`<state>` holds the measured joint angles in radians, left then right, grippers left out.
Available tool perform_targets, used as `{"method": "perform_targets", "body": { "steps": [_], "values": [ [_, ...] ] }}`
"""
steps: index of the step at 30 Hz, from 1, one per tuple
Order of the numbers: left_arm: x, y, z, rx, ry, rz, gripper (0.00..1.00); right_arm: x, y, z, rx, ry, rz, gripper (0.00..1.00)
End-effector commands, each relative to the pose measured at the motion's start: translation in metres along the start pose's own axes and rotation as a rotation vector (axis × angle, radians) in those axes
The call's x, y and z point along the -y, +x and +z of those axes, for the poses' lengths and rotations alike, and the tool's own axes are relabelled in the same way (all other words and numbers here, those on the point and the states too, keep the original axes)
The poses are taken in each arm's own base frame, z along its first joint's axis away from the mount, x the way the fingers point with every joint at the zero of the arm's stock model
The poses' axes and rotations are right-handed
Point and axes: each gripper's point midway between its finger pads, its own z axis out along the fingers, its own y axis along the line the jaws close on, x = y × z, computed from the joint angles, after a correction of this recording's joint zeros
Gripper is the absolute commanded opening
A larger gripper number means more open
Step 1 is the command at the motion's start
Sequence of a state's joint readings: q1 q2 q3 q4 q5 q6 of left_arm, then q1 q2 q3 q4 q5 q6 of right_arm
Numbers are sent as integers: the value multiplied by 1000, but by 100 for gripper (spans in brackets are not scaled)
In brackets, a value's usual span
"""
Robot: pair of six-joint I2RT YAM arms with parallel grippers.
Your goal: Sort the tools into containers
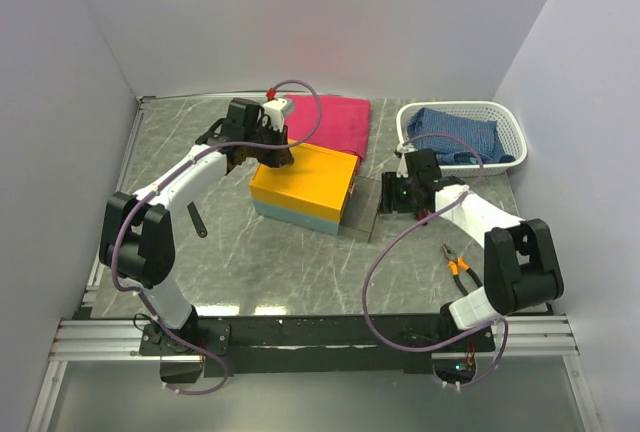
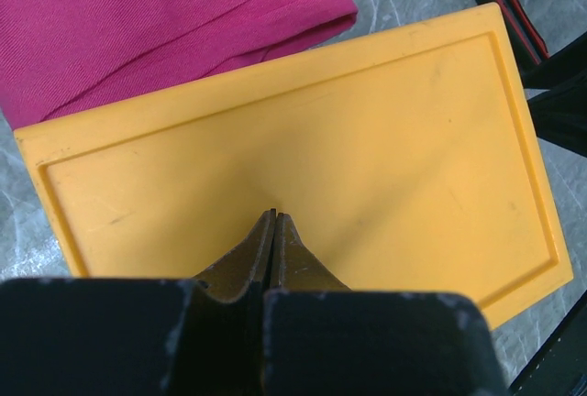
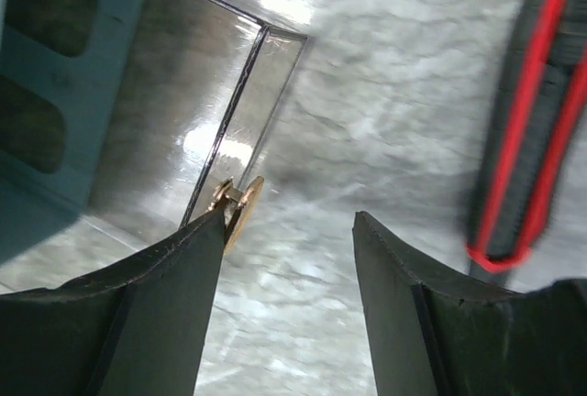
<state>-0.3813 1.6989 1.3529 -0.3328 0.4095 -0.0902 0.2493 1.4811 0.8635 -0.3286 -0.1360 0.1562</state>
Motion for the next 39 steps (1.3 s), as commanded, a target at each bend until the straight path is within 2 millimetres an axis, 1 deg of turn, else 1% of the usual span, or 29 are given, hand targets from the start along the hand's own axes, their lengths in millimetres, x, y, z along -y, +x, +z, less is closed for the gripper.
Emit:
{"method": "perform_targets", "body": {
  "steps": [1,6,7,10,11,12,14,15,17,18,19,20,21,23,26,29,31,32,34,36,37,39],
  "values": [
    [-8,9,-6,-56,-58,4,2,40,1,-26,-5,160,-80,66],
    [-4,0,-9,-34,-57,23,2,60,-9,-44,44,196,-40,67],
    [-3,-1,-10,-32,-55,25,2,69,-12,-48,58,212,-16,68],
    [-1,-5,-14,-21,-57,34,3,82,-19,-54,102,233,5,69],
    [0,-7,-14,-17,-57,41,3,86,-24,-55,120,242,-27,69],
    [-1,-7,-15,-15,-63,45,3,89,-22,-52,117,245,-69,69],
    [-1,-6,-15,-16,-68,56,4,93,-27,-47,129,251,-118,70],
    [-1,-5,-16,-18,-72,60,4,101,-24,-40,97,273,-157,70],
    [-3,-4,-17,-23,-83,72,4,104,-24,-32,69,268,-190,68],
    [-3,-1,-17,-29,-88,74,4,107,-27,-23,23,261,-216,68],
    [-5,0,-18,-31,-99,76,4,109,-26,-18,-10,256,-221,67],
    [-7,1,-18,-34,-105,80,4,113,-21,-14,-60,256,-212,66],
    [-8,7,-17,-49,-102,108,4,114,-23,-4,-82,232,-207,66],
    [-9,13,-17,-65,-108,145,4,120,-27,5,-87,223,-211,65],
    [-9,20,-16,-85,-120,173,3,121,-31,15,-103,206,-238,65],
    [-11,22,-17,-93,-132,182,3,123,-31,25,-150,197,-236,64],
    [-13,23,-16,-98,-135,185,3,123,-28,28,-179,184,-234,56],
    [-13,22,-15,-99,-137,189,2,124,-27,30,-192,180,-231,46],
    [-13,20,-15,-96,-135,192,2,119,-22,30,-210,153,-227,39],
    [-11,16,-13,-88,-127,192,2,112,-16,28,-221,111,-234,38],
    [-11,16,-12,-88,-125,190,2,106,-9,26,-243,70,-228,38],
    [-8,13,-11,-83,-118,191,2,103,-3,24,-254,66,-212,41]
  ]
}}
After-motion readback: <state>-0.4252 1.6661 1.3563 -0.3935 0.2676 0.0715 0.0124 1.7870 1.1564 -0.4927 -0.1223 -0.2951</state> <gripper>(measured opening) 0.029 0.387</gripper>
